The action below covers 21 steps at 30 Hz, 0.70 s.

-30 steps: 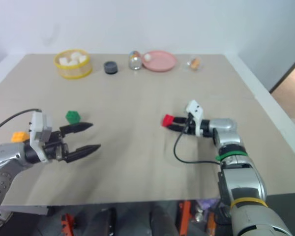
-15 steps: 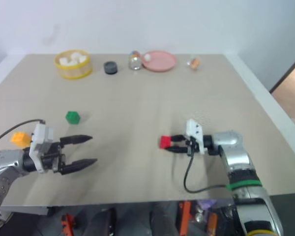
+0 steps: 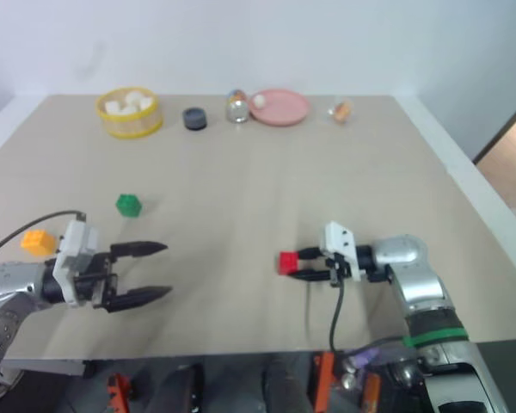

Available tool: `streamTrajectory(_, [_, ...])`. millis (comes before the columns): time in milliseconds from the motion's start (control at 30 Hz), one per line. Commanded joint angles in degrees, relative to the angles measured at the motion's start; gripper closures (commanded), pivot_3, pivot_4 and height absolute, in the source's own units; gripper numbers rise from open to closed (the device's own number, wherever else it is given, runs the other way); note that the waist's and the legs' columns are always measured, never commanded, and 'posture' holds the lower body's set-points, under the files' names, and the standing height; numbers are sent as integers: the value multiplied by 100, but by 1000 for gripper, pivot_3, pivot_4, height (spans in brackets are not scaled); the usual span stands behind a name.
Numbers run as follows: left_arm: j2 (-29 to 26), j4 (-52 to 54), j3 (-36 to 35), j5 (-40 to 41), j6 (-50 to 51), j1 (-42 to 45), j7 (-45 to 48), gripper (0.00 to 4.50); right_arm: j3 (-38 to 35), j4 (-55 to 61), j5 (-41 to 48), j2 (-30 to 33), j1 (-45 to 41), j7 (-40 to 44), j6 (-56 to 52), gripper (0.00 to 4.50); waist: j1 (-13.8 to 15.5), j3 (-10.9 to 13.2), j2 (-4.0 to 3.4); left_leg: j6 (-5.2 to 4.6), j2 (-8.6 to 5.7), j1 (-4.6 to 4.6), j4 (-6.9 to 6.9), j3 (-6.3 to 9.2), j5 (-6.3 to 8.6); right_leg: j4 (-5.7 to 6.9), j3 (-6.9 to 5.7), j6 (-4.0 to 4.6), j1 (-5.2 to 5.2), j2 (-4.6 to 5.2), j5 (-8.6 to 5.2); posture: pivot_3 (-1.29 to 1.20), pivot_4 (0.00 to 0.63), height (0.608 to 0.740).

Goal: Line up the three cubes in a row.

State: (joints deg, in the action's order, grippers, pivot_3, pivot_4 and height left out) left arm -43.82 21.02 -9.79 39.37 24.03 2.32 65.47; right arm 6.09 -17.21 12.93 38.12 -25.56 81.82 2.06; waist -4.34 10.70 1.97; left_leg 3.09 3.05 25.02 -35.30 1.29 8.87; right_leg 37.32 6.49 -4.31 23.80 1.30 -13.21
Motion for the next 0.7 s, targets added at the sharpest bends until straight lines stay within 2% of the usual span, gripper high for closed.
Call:
streamTrajectory(33, [-44, 167, -83, 168, 88, 66, -10, 78, 54, -73, -38, 205, 41, 245, 176, 3301, 0, 0, 0, 0, 0, 0, 0, 0, 0, 0, 0, 0, 0, 0, 0, 0, 150, 740])
streamTrajectory(567, [-45, 551, -312, 292, 225, -267, -309, 78, 411, -1553, -285, -82, -744, 337, 883, 3301, -31, -3, 9, -1, -3, -60, -11, -4, -1, -2, 2, 12, -50, 8, 9, 0, 150, 740])
streamTrajectory(633, [-43, 561, -326, 291, 208, -294, -339, 78, 444, -1709, -341, -123, -827, 311, 1038, 2273, -39, -4, 10, -1, -3, -66, -11, -3, -2, -3, 3, 13, -47, 8, 9, 0, 150, 740])
streamTrajectory(700, [-30, 569, -332, 286, 195, -309, -379, 78, 461, -1847, -377, -166, -908, 314, 1086, 1645, -53, -3, 10, -1, -4, -71, -13, -5, -1, -3, 4, 13, -44, 11, 9, 0, 150, 740])
